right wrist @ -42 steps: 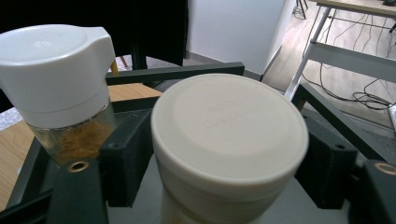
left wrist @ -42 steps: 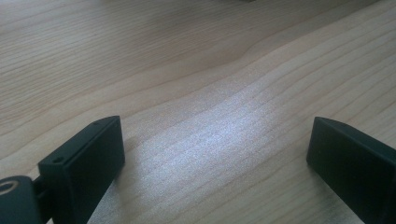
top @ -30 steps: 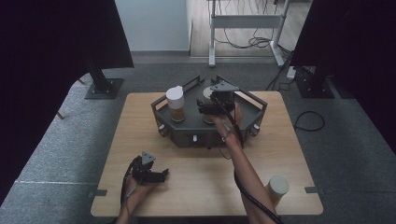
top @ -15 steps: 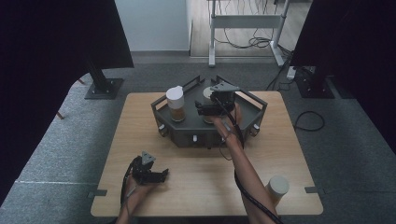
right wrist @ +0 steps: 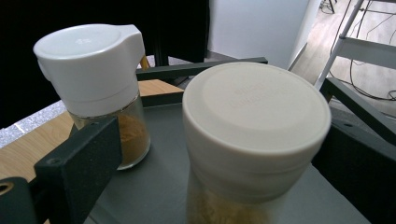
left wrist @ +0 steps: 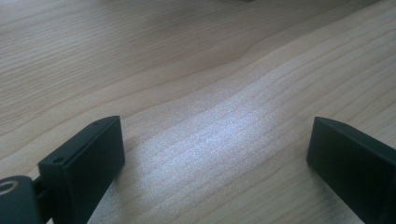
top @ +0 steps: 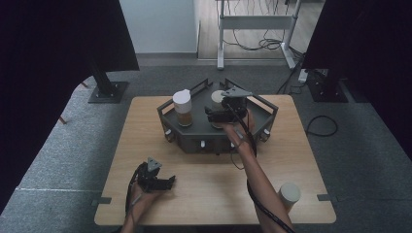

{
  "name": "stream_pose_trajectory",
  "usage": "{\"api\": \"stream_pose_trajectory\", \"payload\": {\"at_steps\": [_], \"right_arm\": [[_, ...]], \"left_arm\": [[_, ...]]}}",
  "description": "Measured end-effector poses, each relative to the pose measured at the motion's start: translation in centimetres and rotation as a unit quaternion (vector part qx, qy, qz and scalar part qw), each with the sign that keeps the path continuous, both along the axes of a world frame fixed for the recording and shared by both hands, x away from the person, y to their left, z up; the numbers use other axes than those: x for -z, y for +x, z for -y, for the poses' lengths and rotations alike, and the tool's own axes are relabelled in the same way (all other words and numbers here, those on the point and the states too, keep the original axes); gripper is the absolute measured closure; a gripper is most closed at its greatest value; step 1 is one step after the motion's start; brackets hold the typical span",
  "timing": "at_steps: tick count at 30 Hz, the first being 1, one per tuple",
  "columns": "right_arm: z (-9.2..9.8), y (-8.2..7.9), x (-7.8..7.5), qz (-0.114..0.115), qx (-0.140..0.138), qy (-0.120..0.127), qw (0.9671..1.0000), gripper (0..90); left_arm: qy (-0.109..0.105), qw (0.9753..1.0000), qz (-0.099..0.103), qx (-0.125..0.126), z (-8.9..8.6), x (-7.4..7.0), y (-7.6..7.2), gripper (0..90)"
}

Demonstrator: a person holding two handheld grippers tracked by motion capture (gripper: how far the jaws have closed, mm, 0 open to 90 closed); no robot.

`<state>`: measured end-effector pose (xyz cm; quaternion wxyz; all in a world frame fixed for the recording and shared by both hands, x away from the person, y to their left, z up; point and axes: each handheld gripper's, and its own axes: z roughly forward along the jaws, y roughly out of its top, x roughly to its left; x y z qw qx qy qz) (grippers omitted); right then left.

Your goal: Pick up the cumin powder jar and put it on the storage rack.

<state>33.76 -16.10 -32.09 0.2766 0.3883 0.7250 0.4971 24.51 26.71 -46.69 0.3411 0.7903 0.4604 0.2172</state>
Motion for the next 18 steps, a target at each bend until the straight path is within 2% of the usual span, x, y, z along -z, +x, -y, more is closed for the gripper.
{"api": "stream_pose_trajectory", "payload": {"at_steps": [18], "right_arm": [[1.3, -2.1, -0.6, 0.007, -0.007, -0.008, 0.9999, 2.9]], "left_arm": [[0.000, 1.0000, 0.000, 0.000, 0.0, 0.0, 0.0, 3.8]]}}
